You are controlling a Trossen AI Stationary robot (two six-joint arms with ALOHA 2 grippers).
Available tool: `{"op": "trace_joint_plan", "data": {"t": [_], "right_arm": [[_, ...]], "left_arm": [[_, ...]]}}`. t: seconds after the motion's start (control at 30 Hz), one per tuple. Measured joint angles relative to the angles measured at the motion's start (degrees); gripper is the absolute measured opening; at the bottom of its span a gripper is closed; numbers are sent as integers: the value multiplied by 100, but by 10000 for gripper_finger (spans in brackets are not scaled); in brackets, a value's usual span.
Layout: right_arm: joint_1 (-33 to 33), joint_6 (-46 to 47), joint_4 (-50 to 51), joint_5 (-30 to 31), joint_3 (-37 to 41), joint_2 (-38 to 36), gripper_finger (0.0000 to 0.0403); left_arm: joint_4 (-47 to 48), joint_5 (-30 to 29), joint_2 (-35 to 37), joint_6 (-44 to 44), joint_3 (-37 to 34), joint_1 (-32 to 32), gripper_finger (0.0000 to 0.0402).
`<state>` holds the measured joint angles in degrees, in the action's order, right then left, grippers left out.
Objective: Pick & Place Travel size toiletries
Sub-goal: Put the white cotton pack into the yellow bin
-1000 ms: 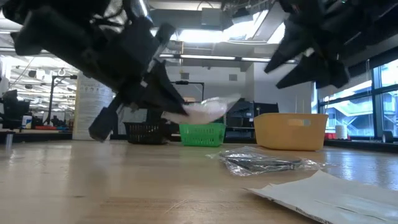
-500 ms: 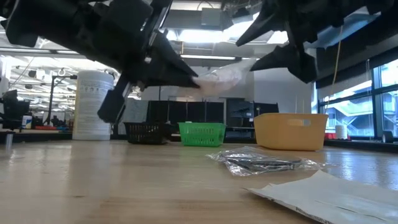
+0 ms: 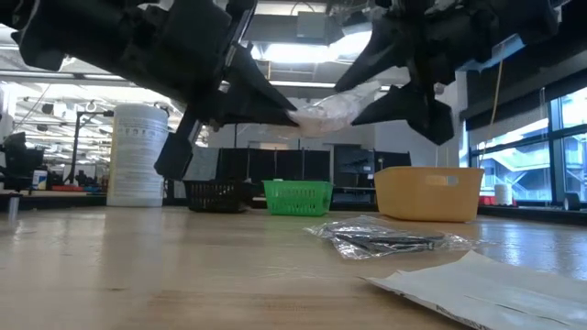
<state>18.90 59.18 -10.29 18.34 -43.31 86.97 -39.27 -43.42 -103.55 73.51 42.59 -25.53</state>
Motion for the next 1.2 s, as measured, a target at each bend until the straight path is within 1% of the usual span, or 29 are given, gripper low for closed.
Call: {"op": "trace_joint_plan", "data": {"t": [0.07, 0.13, 0.33, 0.37, 0.5, 0.63, 0.8, 0.93, 1.0, 1.07, 1.2], "right_arm": [[-4, -65, -2, 0, 0, 1, 174], [-2, -118, -1, 0, 0, 1, 145], [-2, -298, -2, 7, 0, 1, 21], [-2, -357, -2, 10, 0, 1, 12], [-2, -438, 5, 46, 0, 1, 17], [-1, -608, 30, 171, 0, 1, 5], [-6, -660, 259, 393, 0, 1, 4], [-7, -703, 433, 582, 0, -1, 3], [-7, -762, 451, 612, 0, -1, 3], [-7, -783, 471, 615, 0, -15, 3], [-7, -874, 581, 706, 0, -115, 2]], "left_arm": [[2, 0, 0, -7, 0, 19, 6], [2, 0, 2, -8, 0, 19, 6], [0, 0, 7, -17, 2, 19, 8], [0, 0, 7, -23, 4, 19, 9], [2, 0, 7, -74, 4, 19, 20], [34, -1, 7, -168, 7, 19, 40], [48, -13, 7, -359, 7, 19, 78], [48, -51, 7, -866, 7, 19, 115], [47, -266, 7, -1336, 7, 17, 132], [47, -604, 7, -1768, 7, 12, 147], [48, -1169, 7, -2332, 7, 12, 165]]}}
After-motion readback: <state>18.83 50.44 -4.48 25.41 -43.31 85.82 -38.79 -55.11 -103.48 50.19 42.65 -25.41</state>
